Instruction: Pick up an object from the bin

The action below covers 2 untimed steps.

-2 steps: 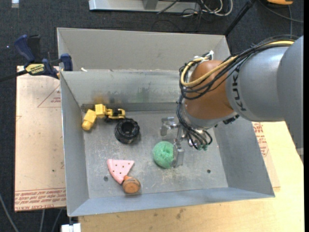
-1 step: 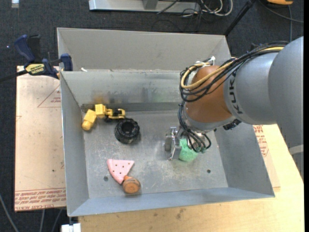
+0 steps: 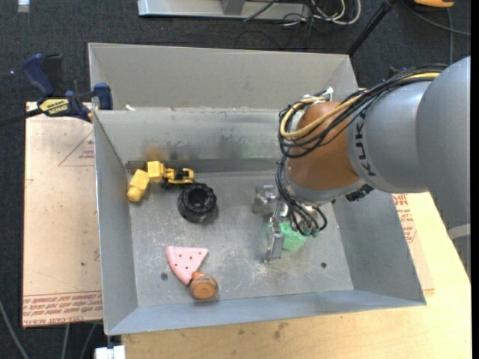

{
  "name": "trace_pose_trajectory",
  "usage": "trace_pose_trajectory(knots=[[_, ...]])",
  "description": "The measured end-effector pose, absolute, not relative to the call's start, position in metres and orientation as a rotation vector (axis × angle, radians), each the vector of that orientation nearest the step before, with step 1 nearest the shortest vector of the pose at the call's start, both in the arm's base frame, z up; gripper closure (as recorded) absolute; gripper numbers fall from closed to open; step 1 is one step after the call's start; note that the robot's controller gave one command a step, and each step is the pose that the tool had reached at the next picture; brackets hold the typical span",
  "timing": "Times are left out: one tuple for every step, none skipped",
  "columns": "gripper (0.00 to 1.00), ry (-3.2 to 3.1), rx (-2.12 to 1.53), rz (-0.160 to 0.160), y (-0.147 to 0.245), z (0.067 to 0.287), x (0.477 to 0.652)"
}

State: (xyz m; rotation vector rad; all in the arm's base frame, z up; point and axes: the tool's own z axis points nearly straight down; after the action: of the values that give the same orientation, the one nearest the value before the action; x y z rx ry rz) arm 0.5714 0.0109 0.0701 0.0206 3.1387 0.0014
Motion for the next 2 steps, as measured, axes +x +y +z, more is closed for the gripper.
trace_pose_trajectory(knots=[[0.0,3.139,0.021,0.001,0.011,0.07,0.571],[0.0,3.139,0.109,0.003,-0.019,0.095,0.568]])
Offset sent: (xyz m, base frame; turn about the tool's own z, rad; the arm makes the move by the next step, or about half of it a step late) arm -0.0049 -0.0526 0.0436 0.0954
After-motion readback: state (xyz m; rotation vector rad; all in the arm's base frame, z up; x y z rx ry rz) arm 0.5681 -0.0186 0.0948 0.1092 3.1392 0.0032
